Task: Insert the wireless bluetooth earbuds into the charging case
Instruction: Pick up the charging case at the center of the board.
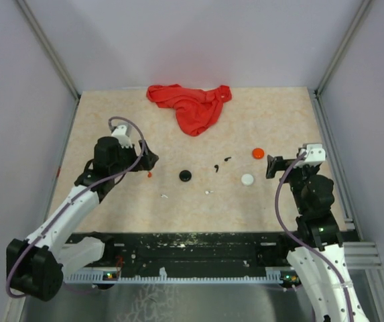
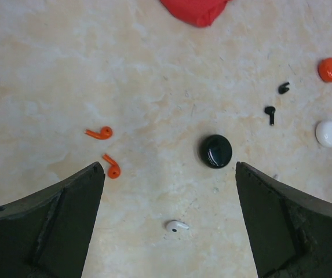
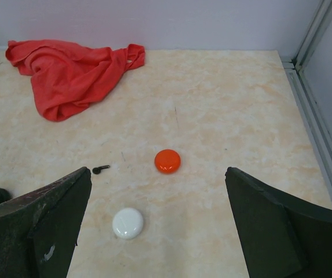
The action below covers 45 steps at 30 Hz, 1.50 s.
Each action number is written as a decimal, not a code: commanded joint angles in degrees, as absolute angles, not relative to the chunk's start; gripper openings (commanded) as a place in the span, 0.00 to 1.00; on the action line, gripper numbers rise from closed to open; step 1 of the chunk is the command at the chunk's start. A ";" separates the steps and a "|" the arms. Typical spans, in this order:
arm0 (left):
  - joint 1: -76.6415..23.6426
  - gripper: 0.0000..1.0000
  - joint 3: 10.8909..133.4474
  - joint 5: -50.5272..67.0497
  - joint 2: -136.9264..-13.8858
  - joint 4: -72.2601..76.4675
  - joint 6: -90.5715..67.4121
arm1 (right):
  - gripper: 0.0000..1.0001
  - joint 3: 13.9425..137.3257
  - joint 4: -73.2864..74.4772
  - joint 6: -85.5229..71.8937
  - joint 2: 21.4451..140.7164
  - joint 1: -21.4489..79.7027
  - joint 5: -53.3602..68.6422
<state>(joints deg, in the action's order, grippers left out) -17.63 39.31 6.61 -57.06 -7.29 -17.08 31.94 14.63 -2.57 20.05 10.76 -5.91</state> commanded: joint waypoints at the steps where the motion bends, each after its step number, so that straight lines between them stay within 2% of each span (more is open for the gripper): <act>1: -23.15 0.98 41.57 4.93 -62.09 -11.77 -21.56 | 0.98 34.38 13.02 -2.68 20.15 11.02 -3.37; 7: -34.48 0.98 47.67 -8.61 -74.35 -16.99 -25.30 | 0.99 34.19 12.85 -2.91 20.03 11.08 -3.02; 15: -44.03 0.98 55.19 -20.74 -88.09 -19.22 -32.27 | 0.99 34.04 12.98 -3.14 19.34 11.14 -2.37; 26: -49.10 0.98 63.88 -28.17 -102.66 -19.39 -37.56 | 0.99 33.77 12.76 -3.21 17.23 11.05 -1.13; 38: -48.91 0.96 62.68 -31.90 -104.01 -21.68 -39.20 | 0.98 33.45 12.47 -3.51 16.25 11.06 -1.40; 45: -47.95 0.88 59.39 -30.97 -101.06 -19.68 -39.21 | 0.99 33.42 12.39 -3.54 16.17 11.08 -1.05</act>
